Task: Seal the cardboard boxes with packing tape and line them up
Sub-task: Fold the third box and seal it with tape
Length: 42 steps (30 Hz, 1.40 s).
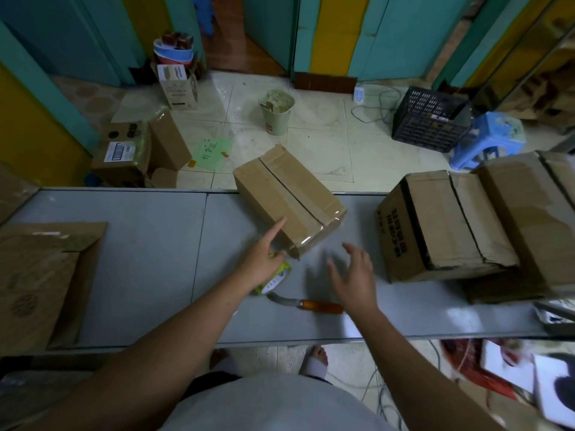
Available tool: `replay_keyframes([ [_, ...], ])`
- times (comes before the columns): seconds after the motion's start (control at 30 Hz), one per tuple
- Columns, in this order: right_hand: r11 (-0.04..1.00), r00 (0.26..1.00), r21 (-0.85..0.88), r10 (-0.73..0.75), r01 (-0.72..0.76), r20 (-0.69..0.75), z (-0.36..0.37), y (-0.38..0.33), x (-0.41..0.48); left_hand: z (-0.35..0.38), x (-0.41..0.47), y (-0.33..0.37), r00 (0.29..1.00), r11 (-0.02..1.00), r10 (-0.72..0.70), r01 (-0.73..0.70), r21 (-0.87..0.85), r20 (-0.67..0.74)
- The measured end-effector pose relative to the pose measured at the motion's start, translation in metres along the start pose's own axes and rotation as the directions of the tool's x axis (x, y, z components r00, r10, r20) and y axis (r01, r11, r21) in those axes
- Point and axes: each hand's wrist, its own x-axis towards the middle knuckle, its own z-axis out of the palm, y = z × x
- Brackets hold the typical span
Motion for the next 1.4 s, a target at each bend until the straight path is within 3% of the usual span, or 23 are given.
replay_keyframes([
  [0.1, 0.990, 0.986, -0.110, -0.076, 0.093, 0.147, 0.010, 0.017, -0.022, 0.001, 0.000, 0.005, 1.000, 1.000, 0.006, -0.006, -0.002, 0.013],
  [0.2, 0.918, 0.912, -0.276, -0.170, 0.284, 0.372, 0.021, 0.021, -0.025, 0.000, -0.001, 0.008, 1.000, 1.000, 0.017, -0.017, -0.001, 0.012],
  [0.3, 0.852, 0.872, -0.371, -0.182, 0.370, 0.454, 0.028, 0.021, -0.022, -0.004, -0.003, 0.014, 0.999, 0.999, 0.017, -0.017, 0.029, 0.028],
  [0.47, 0.937, 0.866, -0.196, -0.169, 0.289, 0.470, -0.009, 0.029, -0.020, -0.015, -0.004, 0.019, 0.997, 0.998, -0.007, 0.002, 0.061, 0.079],
  [0.6, 0.988, 0.918, -0.007, -0.141, 0.155, 0.370, -0.067, 0.033, -0.036, -0.020, -0.002, 0.016, 0.992, 0.998, 0.013, -0.005, -0.064, 0.126],
  [0.7, 0.984, 0.919, 0.063, -0.179, 0.168, 0.351, -0.083, 0.010, -0.044, -0.018, -0.003, 0.019, 0.986, 0.992, -0.004, 0.025, -0.125, 0.167],
  [1.0, 0.967, 0.922, -0.122, -0.171, 0.225, 0.347, -0.039, -0.063, -0.017, -0.017, -0.008, 0.023, 0.985, 0.991, -0.020, 0.042, -0.130, 0.171],
  [1.3, 0.933, 0.907, -0.303, -0.051, 0.192, 0.417, -0.025, -0.103, 0.006, -0.018, -0.011, 0.021, 0.990, 0.998, 0.000, -0.008, 0.063, 0.138],
  [1.4, 0.942, 0.886, -0.291, -0.016, 0.169, 0.464, -0.023, -0.119, 0.015, -0.019, -0.012, 0.022, 0.994, 0.989, -0.005, -0.012, 0.147, 0.112],
])
